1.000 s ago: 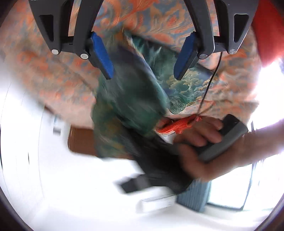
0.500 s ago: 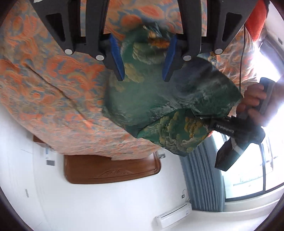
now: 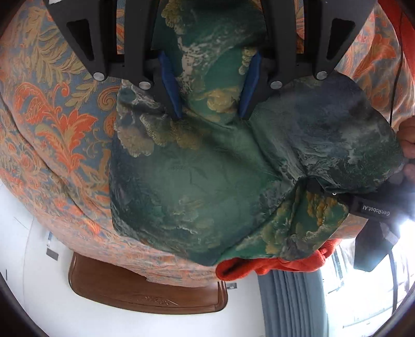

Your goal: Fold large clothes

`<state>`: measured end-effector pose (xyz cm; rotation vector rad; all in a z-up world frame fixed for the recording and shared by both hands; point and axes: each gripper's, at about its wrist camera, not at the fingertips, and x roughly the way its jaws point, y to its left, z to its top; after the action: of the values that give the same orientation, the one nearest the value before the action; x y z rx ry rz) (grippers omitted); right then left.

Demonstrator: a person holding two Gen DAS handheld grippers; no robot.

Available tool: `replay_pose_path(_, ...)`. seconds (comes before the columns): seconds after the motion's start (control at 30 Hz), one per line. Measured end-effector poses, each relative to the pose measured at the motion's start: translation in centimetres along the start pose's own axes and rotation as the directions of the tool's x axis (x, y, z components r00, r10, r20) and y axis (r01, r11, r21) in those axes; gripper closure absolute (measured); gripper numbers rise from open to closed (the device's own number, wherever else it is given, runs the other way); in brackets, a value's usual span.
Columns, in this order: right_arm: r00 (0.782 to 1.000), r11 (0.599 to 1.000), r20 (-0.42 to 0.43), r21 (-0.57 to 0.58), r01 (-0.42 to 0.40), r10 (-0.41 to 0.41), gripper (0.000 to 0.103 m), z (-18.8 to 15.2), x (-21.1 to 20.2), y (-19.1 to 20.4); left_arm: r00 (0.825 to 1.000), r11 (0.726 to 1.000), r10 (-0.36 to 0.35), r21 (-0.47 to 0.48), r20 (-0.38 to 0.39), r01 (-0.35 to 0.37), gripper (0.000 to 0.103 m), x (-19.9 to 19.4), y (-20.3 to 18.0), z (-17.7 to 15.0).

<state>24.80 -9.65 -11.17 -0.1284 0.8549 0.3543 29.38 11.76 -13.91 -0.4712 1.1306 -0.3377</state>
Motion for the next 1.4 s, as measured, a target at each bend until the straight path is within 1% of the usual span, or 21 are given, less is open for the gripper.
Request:
replay_pose_path(0.1, 1.000, 0.999, -0.013, -0.027, 0.028, -0.028, 0.057, 0.2, 0.0, 0.6, 1.000, 1.000, 0.002, 0.012, -0.004, -0.001, 0.059, 0.7, 0.3, 0.3)
replay_pose_path(0.23, 0.999, 0.998, -0.020, -0.055, 0.037, -0.038, 0.056, 0.0, 0.0, 1.1, 1.000, 0.999, -0.005, 0.032, 0.012, 0.005, 0.059, 0.6, 0.1, -0.2)
replay_pose_path(0.4, 0.997, 0.995, -0.026, -0.077, 0.067, -0.069, 0.056, 0.4, -0.5, 2.0, 1.000, 1.000, -0.011, 0.020, 0.025, 0.010, 0.058, 0.3, -0.1, -0.6)
replay_pose_path(0.5, 0.987, 0.978, -0.032, -0.144, 0.152, -0.158, 0.055, 1.2, -1.4, 3.9, 1.000, 1.000, -0.007, 0.025, 0.021, 0.006, 0.056, -0.1, 0.2, -1.6)
replay_pose_path(0.53, 0.982, 0.968, -0.016, -0.170, 0.185, -0.191, 0.055, 1.7, -2.1, 4.8, 1.000, 1.000, -0.008, 0.026, 0.018, 0.008, 0.056, -0.4, 0.2, -1.7)
replay_pose_path(0.57, 0.980, 0.964, 0.014, -0.178, 0.197, -0.197, 0.055, 2.1, -3.1, 5.7, 1.000, 1.000, -0.009, 0.027, 0.013, 0.009, 0.056, -0.6, 0.2, -1.6)
replay_pose_path(0.63, 0.988, 0.979, 0.081, -0.149, 0.141, -0.130, 0.055, 2.8, -5.4, 7.1, 1.000, 0.999, -0.011, 0.033, -0.001, 0.011, 0.055, -0.7, 0.1, -1.4)
replay_pose_path(0.67, 0.992, 0.989, 0.109, -0.127, 0.080, -0.066, 0.055, 3.3, -6.4, 8.0, 1.000, 0.999, -0.014, 0.036, -0.009, 0.014, 0.055, -0.7, 0.1, -1.3)
replay_pose_path(0.7, 0.992, 0.992, 0.120, -0.116, 0.042, -0.028, 0.055, 3.5, -6.9, 8.4, 1.000, 0.999, -0.016, 0.036, -0.014, 0.016, 0.054, -0.8, 0.1, -1.2)
replay_pose_path(0.73, 0.991, 0.995, 0.131, -0.103, -0.017, 0.030, 0.055, 3.9, -7.2, 9.1, 1.000, 0.999, -0.021, 0.036, -0.021, 0.021, 0.054, -0.9, 0.1, -1.1)
replay_pose_path(0.77, 0.989, 0.993, 0.128, -0.097, -0.061, 0.074, 0.055, 4.2, -7.0, 9.9, 0.999, 0.999, -0.026, 0.033, -0.026, 0.027, 0.054, -0.9, 0.1, -0.8)
replay_pose_path(0.8, 0.989, 0.992, 0.115, -0.097, -0.081, 0.092, 0.055, 4.2, -6.5, 10.4, 0.999, 0.999, -0.033, 0.027, -0.030, 0.034, 0.053, -0.9, 0.2, -0.7)
replay_pose_path(0.83, 0.990, 0.990, 0.082, -0.091, -0.110, 0.118, 0.055, 4.0, -5.3, 10.9, 0.999, 0.999, -0.037, 0.019, -0.035, 0.038, 0.051, -0.9, 0.3, -0.4)
replay_pose_path(0.87, 0.989, 0.988, 0.049, -0.083, -0.133, 0.137, 0.055, 3.6, -4.2, 11.3, 0.999, 0.999, -0.027, 0.016, -0.045, 0.027, 0.051, -0.7, 0.5, -0.3)
replay_pose_path(0.93, 0.978, 0.977, -0.047, -0.057, -0.203, 0.201, 0.055, 2.1, -0.7, 11.2, 0.998, 1.000, -0.026, 0.011, -0.056, 0.027, 0.051, -0.4, 0.9, -0.4)
replay_pose_path(1.03, 0.976, 0.976, -0.050, -0.057, -0.212, 0.210, 0.055, 0.8, 1.0, 10.8, 0.997, 0.999, -0.038, -0.011, -0.065, 0.038, 0.050, -0.9, 1.0, -0.3)
replay_pose_path(1.13, 0.983, 0.980, -0.041, -0.081, -0.182, 0.179, 0.055, 0.4, 1.0, 11.5, 0.995, 0.999, -0.041, -0.014, -0.087, 0.040, 0.051, -1.8, 0.8, -0.2)
replay_pose_path(1.2, 0.984, 0.980, -0.036, -0.092, -0.177, 0.174, 0.055, 0.1, 1.0, 11.8, 0.997, 0.999, -0.011, 0.032, -0.078, 0.013, 0.050, -2.7, 0.7, -0.4)
replay_pose_path(1.27, 0.984, 0.979, -0.025, -0.099, -0.176, 0.174, 0.055, -0.2, 0.9, 11.9, 0.998, 0.996, 0.032, 0.089, -0.050, -0.027, 0.047, -3.8, 0.3, -0.8)
replay_pose_path(1.33, 0.985, 0.979, -0.009, -0.108, -0.170, 0.170, 0.055, -0.7, 0.8, 12.0, 0.998, 0.992, 0.062, 0.113, -0.008, -0.060, 0.038, -4.7, 0.3, -1.6)
replay_pose_path(1.4, 0.986, 0.980, 0.006, -0.114, -0.164, 0.165, 0.055, -1.2, 0.6, 12.3, 0.996, 0.988, 0.087, 0.129, 0.004, -0.086, 0.037, -4.6, 0.3, -1.9)
